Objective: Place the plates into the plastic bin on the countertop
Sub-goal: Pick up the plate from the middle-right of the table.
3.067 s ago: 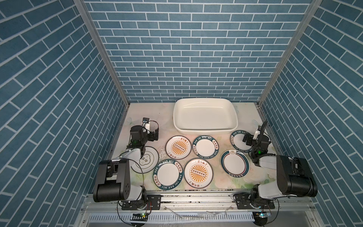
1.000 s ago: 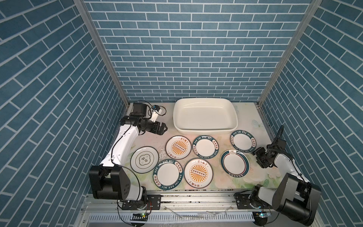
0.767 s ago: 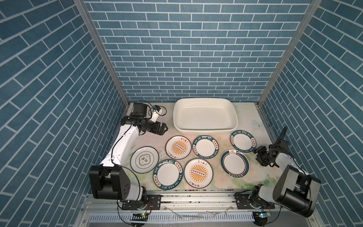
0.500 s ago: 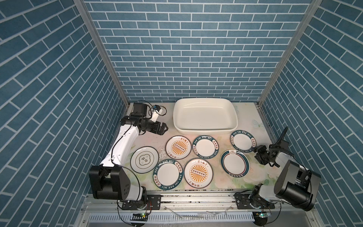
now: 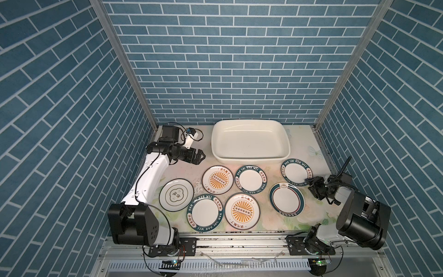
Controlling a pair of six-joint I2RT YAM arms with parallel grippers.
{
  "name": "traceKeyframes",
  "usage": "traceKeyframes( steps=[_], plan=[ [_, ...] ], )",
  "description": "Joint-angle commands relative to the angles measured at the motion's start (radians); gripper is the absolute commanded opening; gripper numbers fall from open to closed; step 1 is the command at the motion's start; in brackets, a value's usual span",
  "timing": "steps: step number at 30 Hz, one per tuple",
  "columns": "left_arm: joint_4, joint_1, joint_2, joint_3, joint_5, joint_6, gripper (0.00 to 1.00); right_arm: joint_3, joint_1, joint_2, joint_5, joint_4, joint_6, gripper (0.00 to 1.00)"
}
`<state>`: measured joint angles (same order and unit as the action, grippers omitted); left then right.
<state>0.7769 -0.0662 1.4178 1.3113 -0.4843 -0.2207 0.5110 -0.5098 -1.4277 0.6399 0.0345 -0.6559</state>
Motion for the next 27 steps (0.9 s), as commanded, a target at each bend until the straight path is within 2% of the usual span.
traceKeyframes(
  steps=[1,7,14,17,27],
  plan=[
    [-0.003,-0.007,-0.025,-0.004,-0.011,0.002,1.0,-0.031,-0.004,-0.045,-0.014,-0.029,-0.028,0.52],
    [-0.016,-0.01,-0.033,-0.011,-0.013,0.012,1.0,-0.04,-0.006,-0.107,0.018,-0.102,-0.048,0.42],
    [-0.014,-0.011,-0.04,-0.014,-0.008,0.011,0.99,-0.041,-0.014,-0.145,0.03,-0.14,-0.057,0.34],
    [-0.016,-0.011,-0.043,-0.019,-0.011,0.012,0.99,-0.043,-0.018,-0.15,0.038,-0.149,-0.059,0.27],
    [-0.013,-0.013,-0.042,-0.011,-0.017,0.012,0.99,-0.056,-0.041,-0.141,0.052,-0.15,-0.055,0.2]
  ],
)
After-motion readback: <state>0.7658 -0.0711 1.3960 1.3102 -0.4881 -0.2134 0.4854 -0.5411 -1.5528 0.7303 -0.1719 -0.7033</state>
